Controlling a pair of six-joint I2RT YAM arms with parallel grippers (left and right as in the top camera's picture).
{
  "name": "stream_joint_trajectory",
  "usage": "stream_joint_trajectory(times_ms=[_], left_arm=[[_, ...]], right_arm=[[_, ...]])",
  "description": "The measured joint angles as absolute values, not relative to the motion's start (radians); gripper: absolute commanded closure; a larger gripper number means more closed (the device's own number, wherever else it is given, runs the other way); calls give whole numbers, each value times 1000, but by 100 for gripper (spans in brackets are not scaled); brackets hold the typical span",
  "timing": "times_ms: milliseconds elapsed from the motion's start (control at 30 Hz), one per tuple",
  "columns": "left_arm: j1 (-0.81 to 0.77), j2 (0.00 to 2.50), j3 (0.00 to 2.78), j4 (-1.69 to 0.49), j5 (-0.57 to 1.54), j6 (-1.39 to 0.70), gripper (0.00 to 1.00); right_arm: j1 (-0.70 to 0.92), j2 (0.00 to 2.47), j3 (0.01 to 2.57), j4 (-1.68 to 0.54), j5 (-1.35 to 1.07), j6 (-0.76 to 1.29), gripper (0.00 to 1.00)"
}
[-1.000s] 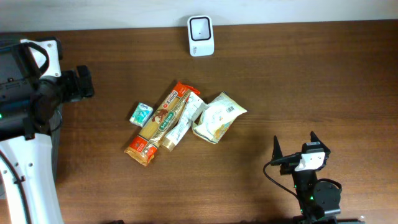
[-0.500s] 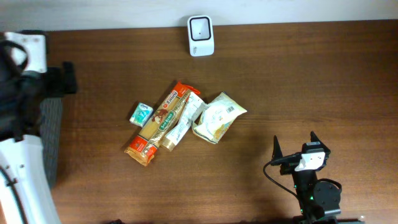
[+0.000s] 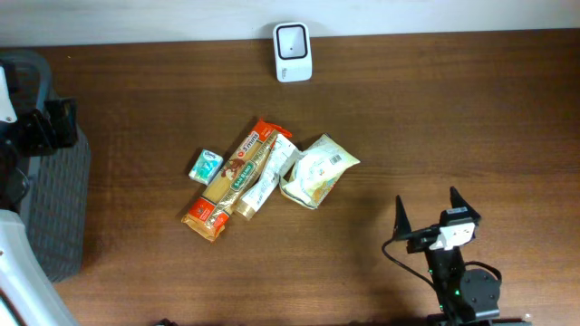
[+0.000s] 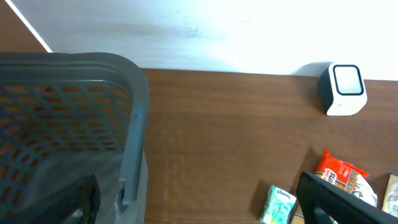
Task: Scan the item barcode
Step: 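Retract the left gripper and reach the right gripper toward the bag, then grasp the white snack bag with the right gripper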
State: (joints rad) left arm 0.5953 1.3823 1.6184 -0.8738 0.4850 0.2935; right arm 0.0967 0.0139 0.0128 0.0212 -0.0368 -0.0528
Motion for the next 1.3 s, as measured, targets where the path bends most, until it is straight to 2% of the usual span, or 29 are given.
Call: stream_joint_trajectory(times_ms=[100, 200, 300, 500, 633, 700, 800, 833, 867, 900, 967, 1067, 1200, 1233, 1300], left_arm=[[595, 1382, 1618, -874, 487, 294, 1], [595, 1382, 1618, -874, 488, 294, 1], [595, 1382, 1618, -875, 491, 296, 1], [595, 1380, 1619, -876, 494, 296, 1], [595, 1380, 1619, -876, 495, 296, 1], [595, 1380, 1619, -877, 495, 296, 1], [595, 1380, 1619, -876, 495, 296, 1], [595, 1380, 1619, -877, 495, 296, 1], [595, 1380, 1619, -877, 495, 296, 1], [595, 1380, 1619, -877, 495, 296, 1], [595, 1380, 1619, -877, 495, 296, 1], [595, 1380, 1619, -877, 495, 296, 1], [595, 1380, 1619, -877, 495, 296, 1], [595, 1380, 1619, -877, 495, 296, 1], [595, 1380, 1619, -877, 495, 296, 1]], right_arm=[[97, 14, 20, 7, -134, -52, 1], [97, 81, 132, -73, -223, -53, 2], [97, 256, 331, -146, -315, -52, 1], [97, 803, 827, -538, -403, -53, 2], [95, 1049, 919, -546, -487, -17, 2], [95, 1159, 919, -509, -617, 1, 16], [95, 1305, 920, -419, -703, 90, 25], [96, 1350, 920, -414, -698, 155, 34], [100, 1387, 920, -412, -686, 216, 34], [119, 1429, 920, -409, -642, 328, 34], [213, 1462, 920, -408, -522, 476, 24], [325, 1498, 920, -410, -352, 664, 20], [358, 1556, 920, -410, -337, 748, 8], [387, 1583, 920, -400, -342, 764, 1], [437, 1627, 920, -353, -346, 788, 1]])
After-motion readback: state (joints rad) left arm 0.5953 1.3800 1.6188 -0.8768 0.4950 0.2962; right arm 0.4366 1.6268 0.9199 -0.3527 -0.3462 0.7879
